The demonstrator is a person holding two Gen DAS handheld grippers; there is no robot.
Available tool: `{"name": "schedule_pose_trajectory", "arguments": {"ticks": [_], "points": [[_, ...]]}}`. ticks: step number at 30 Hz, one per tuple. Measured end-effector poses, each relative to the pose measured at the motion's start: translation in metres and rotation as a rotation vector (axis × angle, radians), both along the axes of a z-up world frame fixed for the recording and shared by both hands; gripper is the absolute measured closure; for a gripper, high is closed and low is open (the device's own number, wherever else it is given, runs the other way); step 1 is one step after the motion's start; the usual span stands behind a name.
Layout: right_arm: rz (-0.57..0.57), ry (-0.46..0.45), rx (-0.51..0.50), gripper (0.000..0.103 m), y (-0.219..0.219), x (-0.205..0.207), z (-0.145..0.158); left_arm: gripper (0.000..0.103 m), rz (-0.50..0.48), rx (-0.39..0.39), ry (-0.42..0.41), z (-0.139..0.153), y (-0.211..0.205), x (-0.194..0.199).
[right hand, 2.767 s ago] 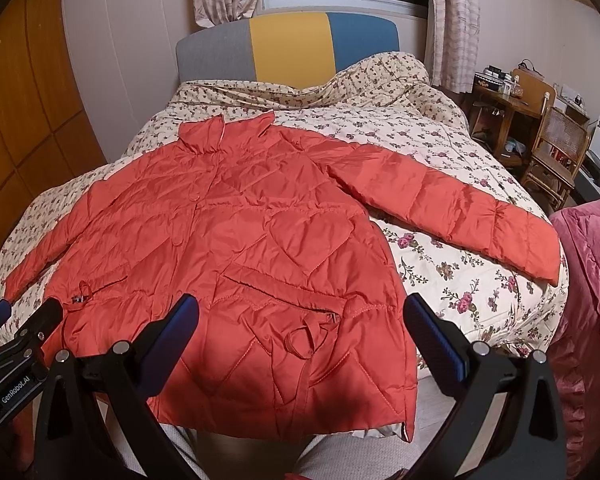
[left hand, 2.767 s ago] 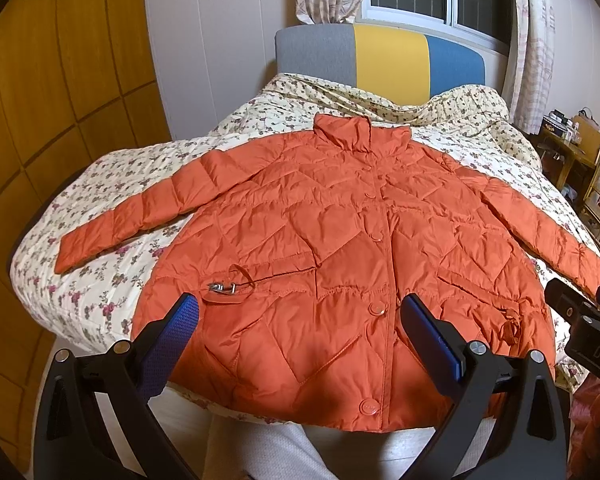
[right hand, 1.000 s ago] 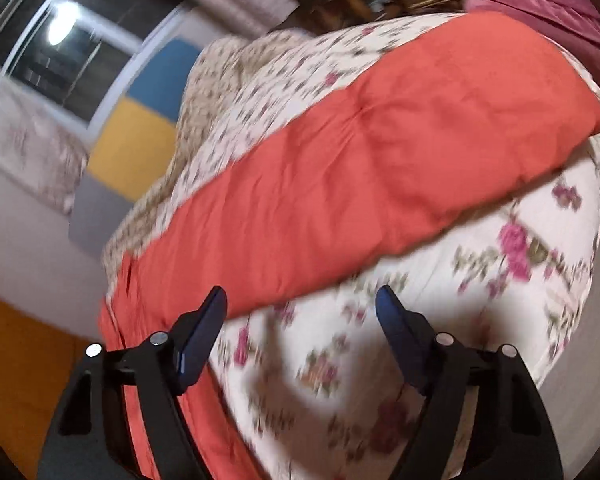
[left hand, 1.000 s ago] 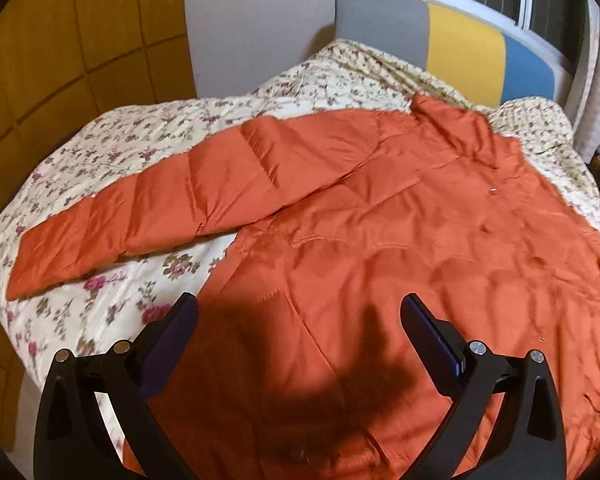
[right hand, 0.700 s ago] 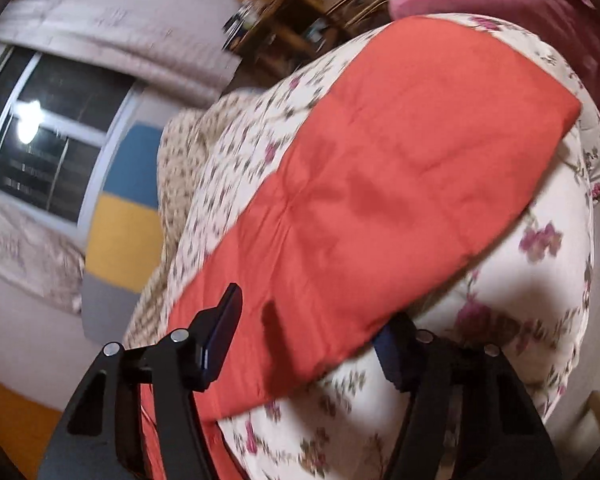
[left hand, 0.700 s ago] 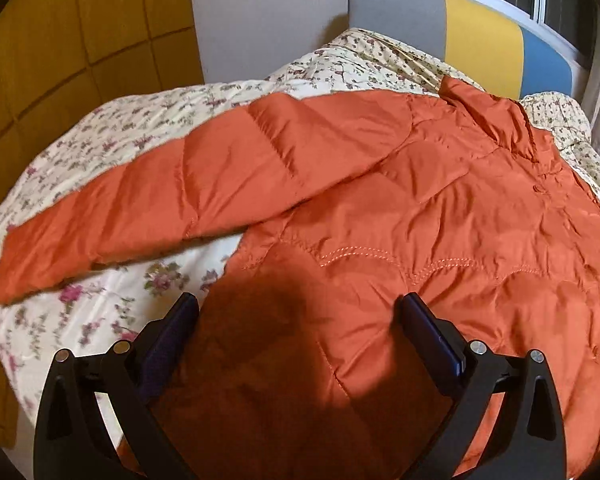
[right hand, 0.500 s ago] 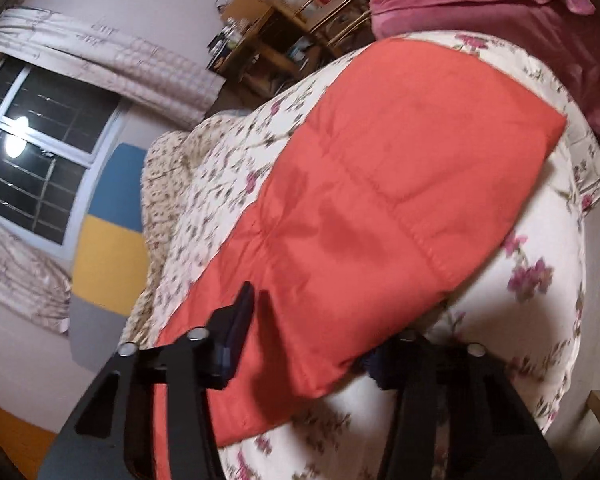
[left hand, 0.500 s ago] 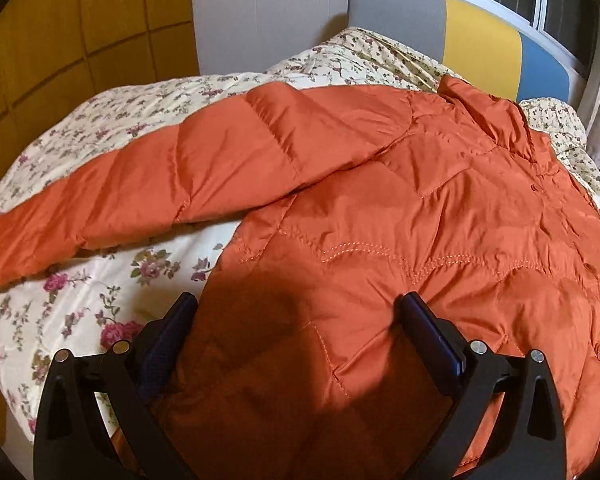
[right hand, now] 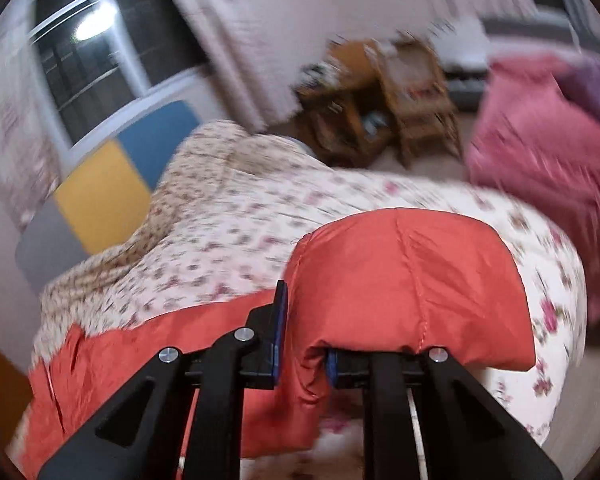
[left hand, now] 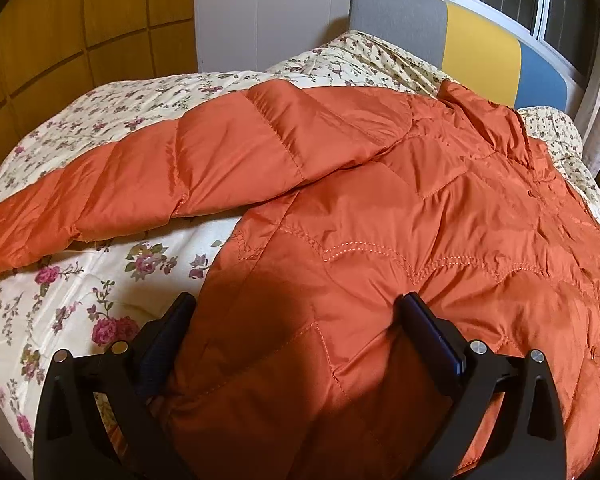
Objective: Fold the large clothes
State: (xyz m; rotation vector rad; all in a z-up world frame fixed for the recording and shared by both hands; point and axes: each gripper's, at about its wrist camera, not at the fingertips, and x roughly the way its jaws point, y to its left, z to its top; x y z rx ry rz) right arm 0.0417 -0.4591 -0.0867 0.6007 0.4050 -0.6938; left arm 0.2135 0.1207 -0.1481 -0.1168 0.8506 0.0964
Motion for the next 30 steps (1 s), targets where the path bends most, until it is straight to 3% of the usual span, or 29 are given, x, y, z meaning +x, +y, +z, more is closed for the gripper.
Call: {"name": "schedule_pose_trajectory", "arguments": {"ticks": [10, 17, 23, 30], "points": [[0.366, 0.080, -0.449, 0.088, 0.139, 0.097, 0.013, 0.003, 0.002, -0.006, -0.009, -0.001, 0.001, -0.001], [0.596, 0.189, -0.745, 0.089, 0.235, 0.152, -0.020, 0.003, 0.002, -0.008, -0.012, -0.001, 0.002, -0.001], [0.730, 0.244, -0.903, 0.089, 0.286, 0.180, -0.057, 0.003, 0.003, -0.006, -0.014, -0.001, 0.002, -0.002], [0.940, 0.291, -0.970, 0.091, 0.322, 0.199, -0.089, 0.003, 0.004, -0.003, -0.014, -0.001, 0.001, -0.001]]}}
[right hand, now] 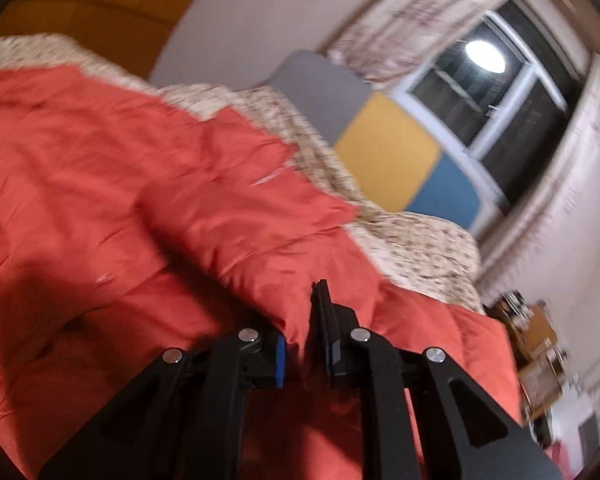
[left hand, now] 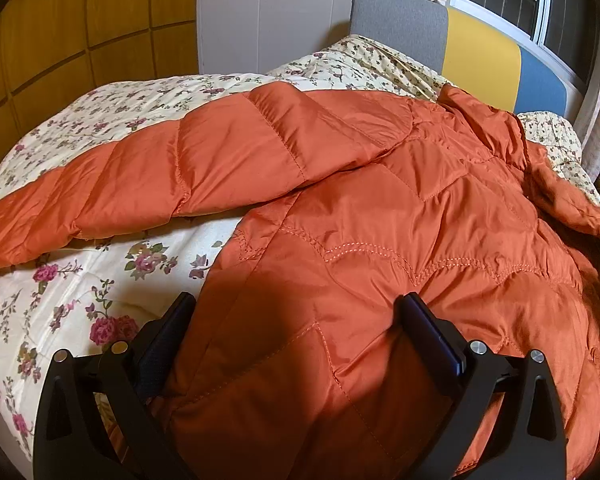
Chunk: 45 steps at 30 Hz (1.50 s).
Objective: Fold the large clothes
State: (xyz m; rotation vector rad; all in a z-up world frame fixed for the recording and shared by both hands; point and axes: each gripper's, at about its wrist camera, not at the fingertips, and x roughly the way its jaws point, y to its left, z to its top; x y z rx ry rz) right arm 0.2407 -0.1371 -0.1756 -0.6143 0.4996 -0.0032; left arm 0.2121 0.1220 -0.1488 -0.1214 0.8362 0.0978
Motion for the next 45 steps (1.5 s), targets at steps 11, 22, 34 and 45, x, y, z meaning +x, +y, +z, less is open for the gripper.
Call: {"name": "schedule_pose_trajectory", "arguments": {"ticks": [11, 22, 34, 45], "points": [[0.150, 0.076, -0.100, 0.059, 0.022, 0.008, -0.024, 0.003, 0.007, 0.163, 0.030, 0.032, -0.032, 0.004], [-0.024, -0.026, 0.297, 0.038, -0.068, -0.045, 0.050, 0.003, -0.196, -0.099, -0.095, 0.061, -0.127, 0.074], [-0.332, -0.135, 0.606, 0.035, -0.152, -0.065, 0.059, 0.089, -0.398, -0.149, -0.048, 0.025, -0.187, 0.097], [-0.414, -0.050, 0.828, 0.056, -0.204, -0.037, 0.083, 0.103, -0.201, -0.277, -0.100, 0.022, -0.120, 0.079]]}}
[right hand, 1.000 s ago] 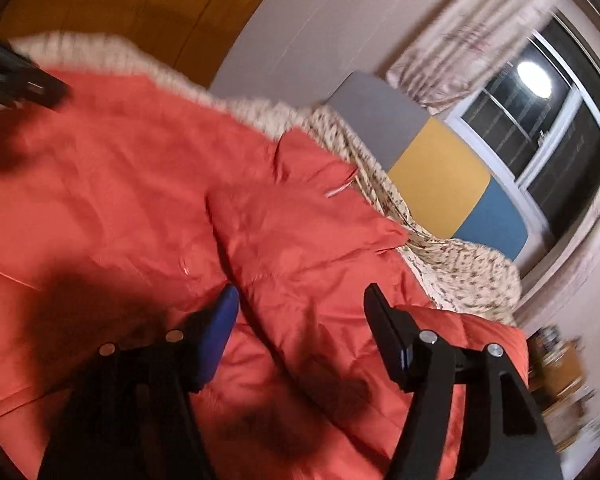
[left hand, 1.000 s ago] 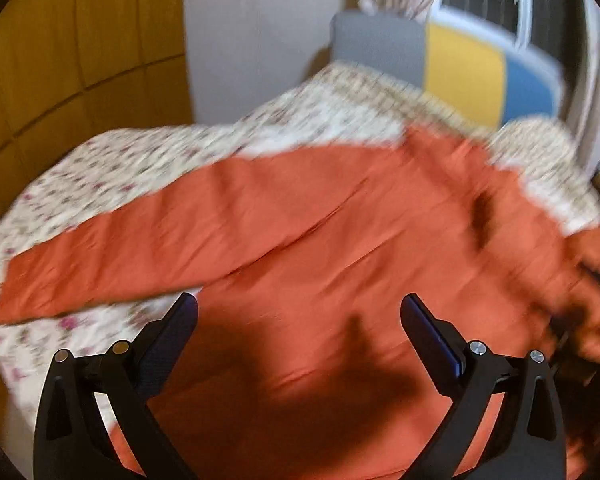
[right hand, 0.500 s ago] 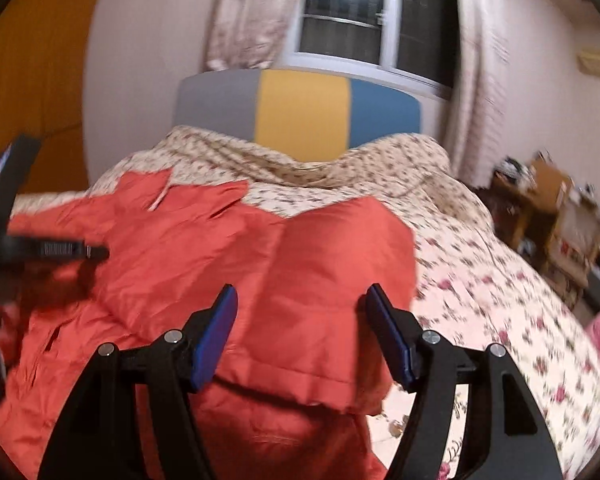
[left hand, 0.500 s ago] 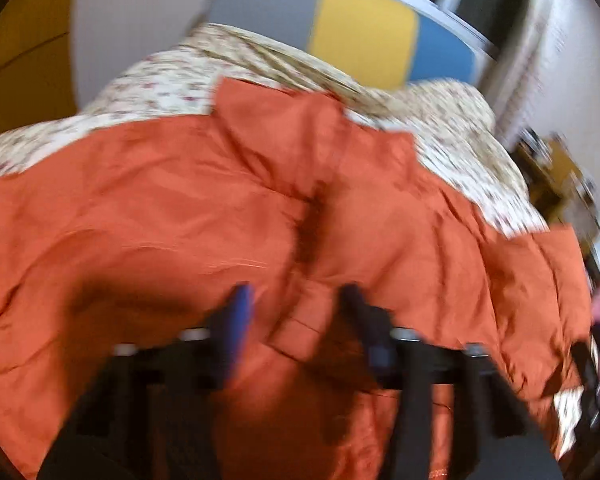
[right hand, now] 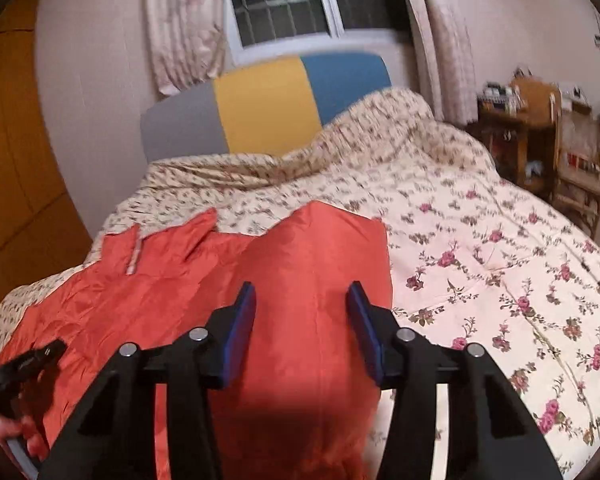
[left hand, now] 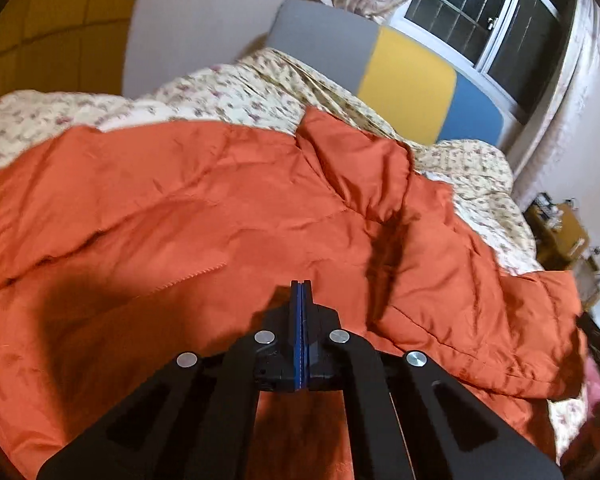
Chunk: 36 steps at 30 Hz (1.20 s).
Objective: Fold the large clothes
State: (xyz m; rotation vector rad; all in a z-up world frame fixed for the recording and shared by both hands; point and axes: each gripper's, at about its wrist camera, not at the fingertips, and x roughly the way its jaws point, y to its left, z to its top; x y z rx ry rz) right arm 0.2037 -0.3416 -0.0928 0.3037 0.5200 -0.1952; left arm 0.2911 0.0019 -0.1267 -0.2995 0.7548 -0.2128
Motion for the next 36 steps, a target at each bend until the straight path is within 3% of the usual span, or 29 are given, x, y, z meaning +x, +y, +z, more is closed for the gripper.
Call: {"name": "schedule_pose_trajectory", "arguments": {"ticks": [1, 2, 3, 4, 5, 6, 8, 10, 11, 12, 13, 14, 15, 18, 22, 26, 28, 29, 30, 32, 36], "points": [[-0.007, 0.002, 0.018, 0.055, -0.003, 0.002, 0.000, 0.103, -0.020, 0.008, -0.013, 0.003, -0.004, 0.000], [-0.013, -0.003, 0.031, 0.054, -0.005, 0.002, 0.001, 0.095, -0.039, 0.030, -0.026, 0.007, -0.010, 0.000], [-0.017, -0.003, 0.024, 0.053, -0.002, 0.001, -0.002, 0.064, -0.056, 0.045, -0.032, 0.009, -0.015, 0.000], [-0.019, 0.000, 0.003, 0.052, 0.001, 0.000, -0.005, 0.040, -0.084, 0.061, -0.046, 0.013, -0.024, 0.000], [-0.020, 0.003, -0.018, 0.049, 0.005, 0.000, -0.009, 0.005, -0.090, 0.058, -0.070, 0.017, -0.031, -0.001], [-0.023, 0.011, -0.042, 0.046, 0.009, -0.002, -0.014, 0.003, -0.097, 0.037, -0.115, 0.021, -0.035, -0.004], [-0.030, 0.012, -0.035, 0.046, 0.009, -0.009, -0.019, 0.003, -0.123, 0.049, -0.114, 0.024, -0.046, 0.002], [-0.049, 0.004, -0.016, 0.046, 0.004, -0.012, -0.019, 0.003, -0.151, 0.078, -0.055, 0.017, -0.061, 0.020], [-0.063, -0.006, -0.007, 0.046, 0.001, -0.015, -0.017, 0.011, -0.178, 0.099, 0.002, 0.010, -0.069, 0.031], [-0.075, -0.016, -0.004, 0.046, -0.001, -0.018, -0.016, 0.058, -0.203, 0.106, 0.057, 0.001, -0.074, 0.041], [-0.088, -0.025, -0.006, 0.046, -0.004, -0.022, -0.014, 0.075, -0.229, 0.108, 0.090, -0.005, -0.077, 0.045], [-0.097, -0.033, -0.010, 0.046, -0.007, -0.026, -0.012, 0.080, -0.238, 0.114, 0.085, -0.006, -0.079, 0.043], [-0.102, -0.036, -0.011, 0.046, -0.008, -0.028, -0.011, 0.093, -0.252, 0.108, 0.041, -0.002, -0.078, 0.036], [-0.116, -0.031, 0.012, 0.049, -0.018, -0.029, -0.009, 0.095, -0.228, 0.097, -0.034, 0.011, -0.066, 0.017], [-0.065, -0.020, 0.011, 0.057, -0.014, -0.016, -0.005, 0.095, -0.080, 0.118, -0.108, 0.018, -0.027, -0.006], [0.025, 0.033, -0.027, 0.064, 0.001, 0.015, -0.008, 0.094, -0.039, 0.076, -0.048, 0.007, -0.011, -0.002], [0.064, 0.105, -0.068, 0.064, 0.010, 0.037, -0.021, 0.087, -0.033, 0.095, -0.033, 0.003, -0.013, -0.004], [0.066, 0.132, -0.070, 0.064, 0.010, 0.043, -0.026, 0.077, -0.032, 0.109, -0.021, 0.000, -0.016, -0.003], [0.064, 0.170, -0.061, 0.064, 0.009, 0.052, -0.035, 0.071, -0.039, 0.106, -0.010, -0.001, -0.016, -0.001], [0.066, 0.231, -0.021, 0.063, 0.002, 0.065, -0.053, 0.071, -0.033, 0.102, 0.012, -0.006, -0.015, -0.001], [0.081, 0.284, 0.021, 0.060, -0.005, 0.081, -0.072, 0.062, -0.043, 0.120, 0.045, -0.016, -0.020, 0.003]]}}
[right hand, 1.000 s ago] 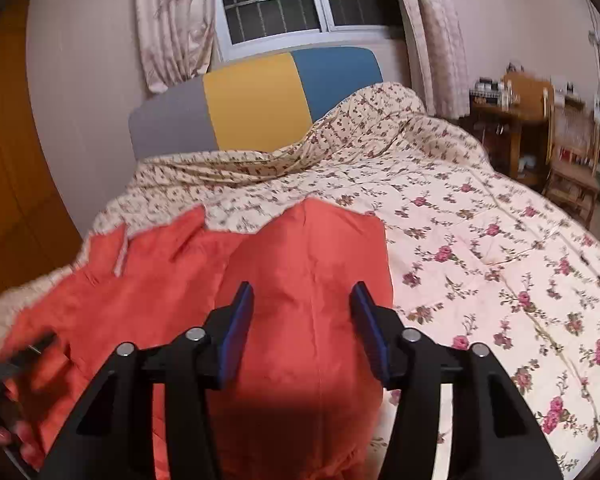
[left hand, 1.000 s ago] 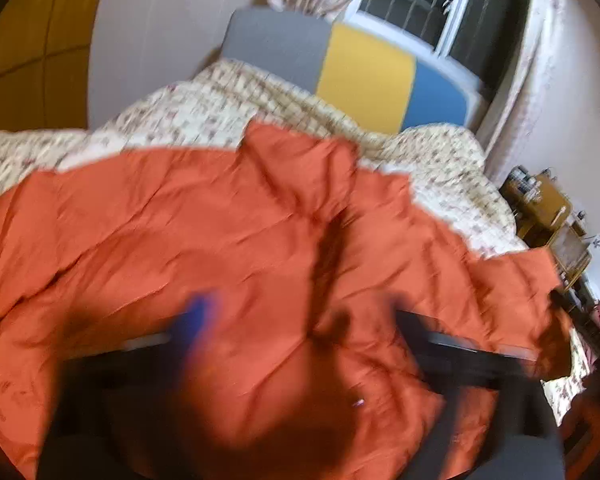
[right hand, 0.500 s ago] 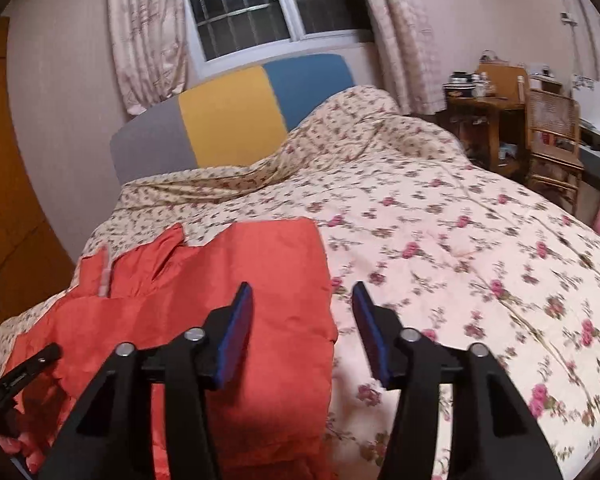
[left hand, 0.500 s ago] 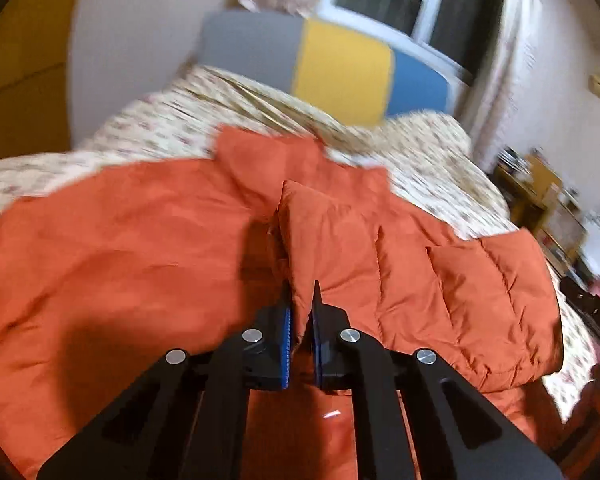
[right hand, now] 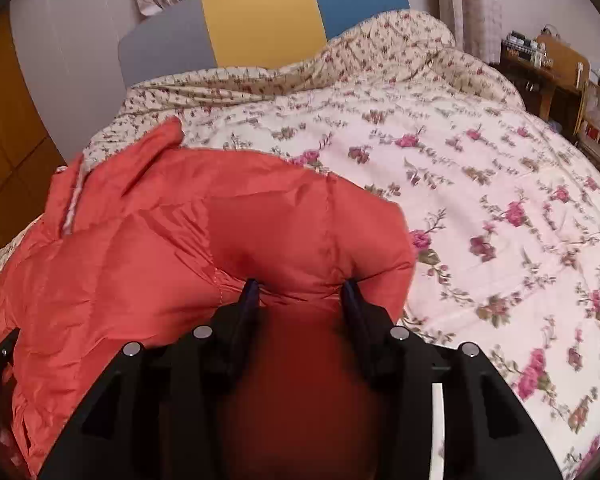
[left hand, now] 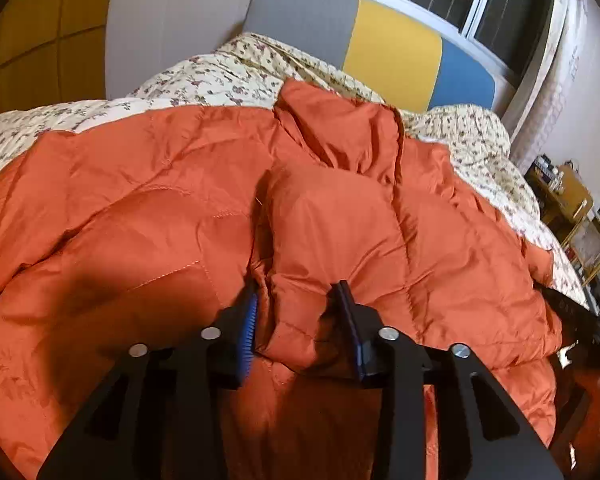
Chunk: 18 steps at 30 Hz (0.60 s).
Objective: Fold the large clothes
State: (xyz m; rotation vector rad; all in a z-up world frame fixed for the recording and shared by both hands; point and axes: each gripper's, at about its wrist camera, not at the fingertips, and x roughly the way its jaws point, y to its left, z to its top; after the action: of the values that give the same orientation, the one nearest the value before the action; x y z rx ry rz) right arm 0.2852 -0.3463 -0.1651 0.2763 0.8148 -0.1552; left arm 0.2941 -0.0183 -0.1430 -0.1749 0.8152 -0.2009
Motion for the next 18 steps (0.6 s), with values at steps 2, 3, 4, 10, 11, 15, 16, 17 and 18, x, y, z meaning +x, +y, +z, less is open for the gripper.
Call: {"name": "schedule_pose_trajectory", "arguments": {"ticks": [2, 3, 4, 10, 11, 15, 16, 17, 18], "points": [[-0.001, 0.001, -0.031, 0.060, 0.003, 0.002, -0.002, 0.060, -0.006, 0.023, 0.008, -0.002, -0.003, 0.001], [-0.003, -0.001, -0.035, 0.060, 0.002, 0.002, -0.002, 0.056, -0.008, 0.029, 0.009, -0.002, -0.005, 0.002], [-0.005, -0.008, -0.035, 0.060, 0.002, 0.000, -0.002, 0.053, -0.012, 0.028, 0.009, -0.002, -0.005, 0.001], [-0.052, -0.116, 0.020, 0.060, -0.009, -0.043, 0.025, 0.020, 0.093, 0.030, -0.132, 0.029, 0.011, -0.034], [-0.057, -0.130, 0.011, 0.060, -0.009, -0.055, 0.031, 0.020, 0.115, 0.023, -0.180, 0.039, 0.014, -0.044], [-0.015, -0.144, 0.013, 0.066, 0.001, -0.082, 0.039, 0.020, 0.073, 0.051, -0.258, 0.063, -0.008, -0.052], [0.002, -0.132, 0.015, 0.069, 0.004, -0.082, 0.038, 0.020, 0.054, 0.076, -0.261, 0.064, -0.017, -0.048], [0.013, -0.117, 0.006, 0.071, 0.008, -0.081, 0.035, 0.020, 0.023, 0.111, -0.257, 0.064, -0.030, -0.041], [0.018, -0.082, -0.025, 0.071, 0.013, -0.079, 0.030, 0.020, -0.002, 0.133, -0.247, 0.062, -0.039, -0.034]]}}
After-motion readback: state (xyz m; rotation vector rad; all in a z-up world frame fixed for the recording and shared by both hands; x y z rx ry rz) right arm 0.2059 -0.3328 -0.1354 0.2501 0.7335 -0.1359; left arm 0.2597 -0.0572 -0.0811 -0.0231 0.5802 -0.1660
